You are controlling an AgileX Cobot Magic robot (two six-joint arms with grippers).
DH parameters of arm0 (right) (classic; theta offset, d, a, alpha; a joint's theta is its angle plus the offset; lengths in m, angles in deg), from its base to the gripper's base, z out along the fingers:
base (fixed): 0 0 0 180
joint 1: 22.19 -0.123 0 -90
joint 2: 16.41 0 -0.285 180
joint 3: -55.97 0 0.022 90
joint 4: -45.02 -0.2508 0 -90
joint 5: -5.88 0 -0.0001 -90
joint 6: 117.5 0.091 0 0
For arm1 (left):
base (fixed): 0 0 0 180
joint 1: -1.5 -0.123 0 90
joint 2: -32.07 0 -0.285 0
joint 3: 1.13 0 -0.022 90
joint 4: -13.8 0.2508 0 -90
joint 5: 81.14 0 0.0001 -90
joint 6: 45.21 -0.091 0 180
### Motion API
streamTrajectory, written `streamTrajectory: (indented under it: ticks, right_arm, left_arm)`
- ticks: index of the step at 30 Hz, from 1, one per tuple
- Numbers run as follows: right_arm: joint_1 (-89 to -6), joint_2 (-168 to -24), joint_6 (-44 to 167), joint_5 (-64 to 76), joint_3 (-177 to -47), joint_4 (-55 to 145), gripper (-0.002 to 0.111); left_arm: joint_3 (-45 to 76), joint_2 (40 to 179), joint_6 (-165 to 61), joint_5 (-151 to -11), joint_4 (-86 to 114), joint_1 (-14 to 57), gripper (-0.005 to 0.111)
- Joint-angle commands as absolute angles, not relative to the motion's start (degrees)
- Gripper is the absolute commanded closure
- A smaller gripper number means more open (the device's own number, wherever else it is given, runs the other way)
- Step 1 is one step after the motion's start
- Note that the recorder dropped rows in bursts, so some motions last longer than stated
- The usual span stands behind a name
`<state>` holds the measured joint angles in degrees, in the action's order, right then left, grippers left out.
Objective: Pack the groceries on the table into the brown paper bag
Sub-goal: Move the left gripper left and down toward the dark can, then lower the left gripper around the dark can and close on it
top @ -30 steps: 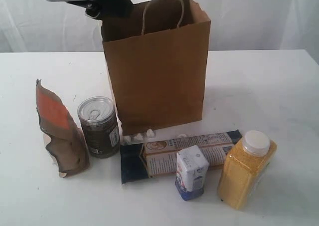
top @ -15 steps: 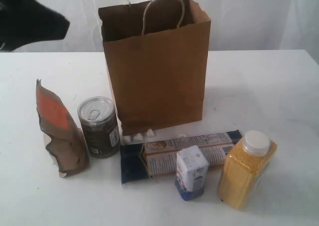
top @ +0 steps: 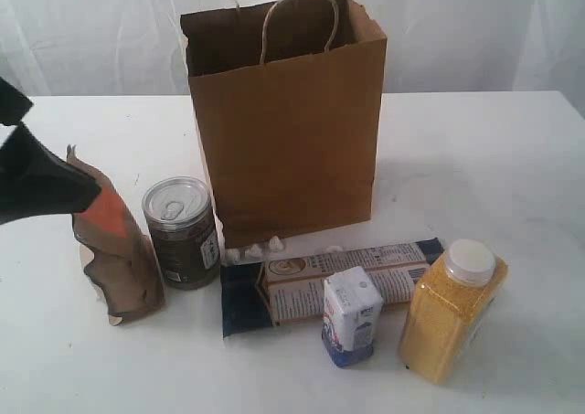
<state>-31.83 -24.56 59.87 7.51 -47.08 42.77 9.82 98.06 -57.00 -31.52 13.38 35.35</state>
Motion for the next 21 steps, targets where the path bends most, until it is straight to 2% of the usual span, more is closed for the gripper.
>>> streamTrajectory:
  ticks: [1, 15, 21]
  right_arm:
    - [-31.3, -24.2, 59.8, 7.2, -46.8, 43.1, 0.108]
    - [-31.3, -24.2, 59.8, 7.2, -46.8, 43.1, 0.108]
    - [-31.3, -24.2, 59.8, 7.2, -46.8, 43.1, 0.108]
  left_arm:
    - [10.2, 104.0, -58.1, -34.8, 11.7, 35.4, 0.002]
    - [-6.0, 128.8, -58.1, -27.7, 12.1, 34.4, 0.002]
    - [-7.6, 132.7, -60.5, -28.9, 12.1, 31.7, 0.002]
